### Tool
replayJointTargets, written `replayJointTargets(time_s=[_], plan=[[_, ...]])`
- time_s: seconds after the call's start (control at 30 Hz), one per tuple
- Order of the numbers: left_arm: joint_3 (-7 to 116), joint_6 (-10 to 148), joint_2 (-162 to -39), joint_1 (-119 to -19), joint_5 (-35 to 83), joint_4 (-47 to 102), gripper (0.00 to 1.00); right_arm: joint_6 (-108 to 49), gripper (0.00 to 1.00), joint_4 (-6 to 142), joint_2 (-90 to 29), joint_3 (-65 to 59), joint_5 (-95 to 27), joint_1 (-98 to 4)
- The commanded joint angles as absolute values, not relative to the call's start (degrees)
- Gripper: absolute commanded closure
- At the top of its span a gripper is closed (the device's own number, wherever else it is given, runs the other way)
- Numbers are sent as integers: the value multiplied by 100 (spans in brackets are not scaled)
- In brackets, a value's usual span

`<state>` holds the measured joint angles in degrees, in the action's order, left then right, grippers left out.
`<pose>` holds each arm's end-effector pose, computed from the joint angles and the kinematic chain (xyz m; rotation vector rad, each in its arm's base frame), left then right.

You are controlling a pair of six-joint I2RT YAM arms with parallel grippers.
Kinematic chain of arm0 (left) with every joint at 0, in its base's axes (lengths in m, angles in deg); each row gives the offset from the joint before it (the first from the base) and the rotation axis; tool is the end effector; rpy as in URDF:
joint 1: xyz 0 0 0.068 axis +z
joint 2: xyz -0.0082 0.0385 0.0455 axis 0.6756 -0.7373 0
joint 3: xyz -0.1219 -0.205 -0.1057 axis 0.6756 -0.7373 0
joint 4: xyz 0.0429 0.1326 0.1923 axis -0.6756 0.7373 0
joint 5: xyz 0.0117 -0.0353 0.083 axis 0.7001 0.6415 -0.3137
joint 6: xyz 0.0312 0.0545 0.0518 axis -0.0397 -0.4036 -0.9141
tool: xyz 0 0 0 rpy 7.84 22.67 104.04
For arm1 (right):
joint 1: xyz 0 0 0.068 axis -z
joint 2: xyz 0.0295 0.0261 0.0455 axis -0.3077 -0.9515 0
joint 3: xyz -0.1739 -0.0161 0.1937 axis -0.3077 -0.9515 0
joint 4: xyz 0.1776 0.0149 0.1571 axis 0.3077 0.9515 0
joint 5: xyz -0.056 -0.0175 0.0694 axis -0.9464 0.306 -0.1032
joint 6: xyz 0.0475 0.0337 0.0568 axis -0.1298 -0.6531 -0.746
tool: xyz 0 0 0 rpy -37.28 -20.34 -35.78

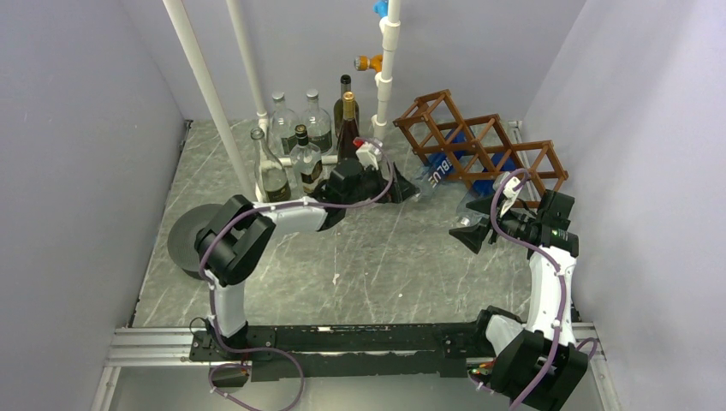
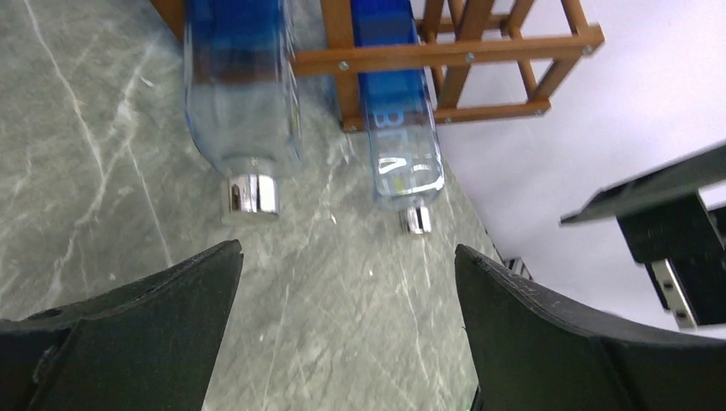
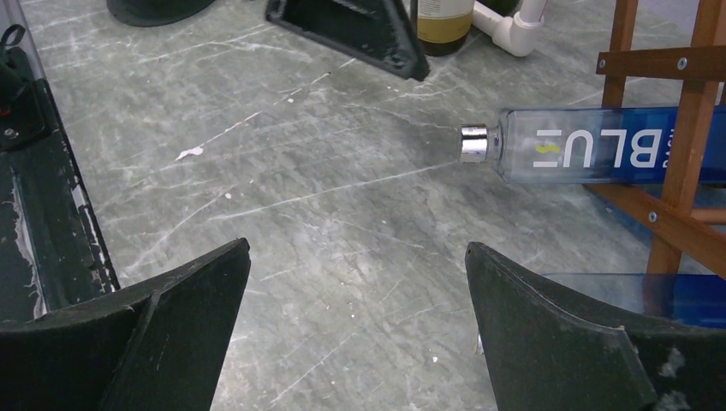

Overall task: Take the wine bottle off the wine rack
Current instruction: Pick up the wine bottle from the wine rack.

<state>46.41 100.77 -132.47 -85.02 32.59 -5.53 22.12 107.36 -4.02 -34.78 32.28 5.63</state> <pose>0.3077 -0.3100 0.2239 0.2283 1.9059 -1.3184 0.1738 -0.0018 0.2653 -0.8037 1.6687 0.7464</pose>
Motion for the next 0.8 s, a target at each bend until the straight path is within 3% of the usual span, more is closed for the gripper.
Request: replayJointTargets(time_s=[0.0, 0.4, 0.77], plan=[[5541, 10540, -13559, -8424, 2936, 253, 1, 2162, 0, 10537, -394, -3507, 3265, 599], [6864, 10875, -14341, -8344, 2785, 1738, 0, 2105, 0, 10480, -407, -3515, 3238, 598], [6926, 10998, -14886, -8165, 3381, 364, 0, 2070, 0, 10453, -384, -3524, 3233, 599]])
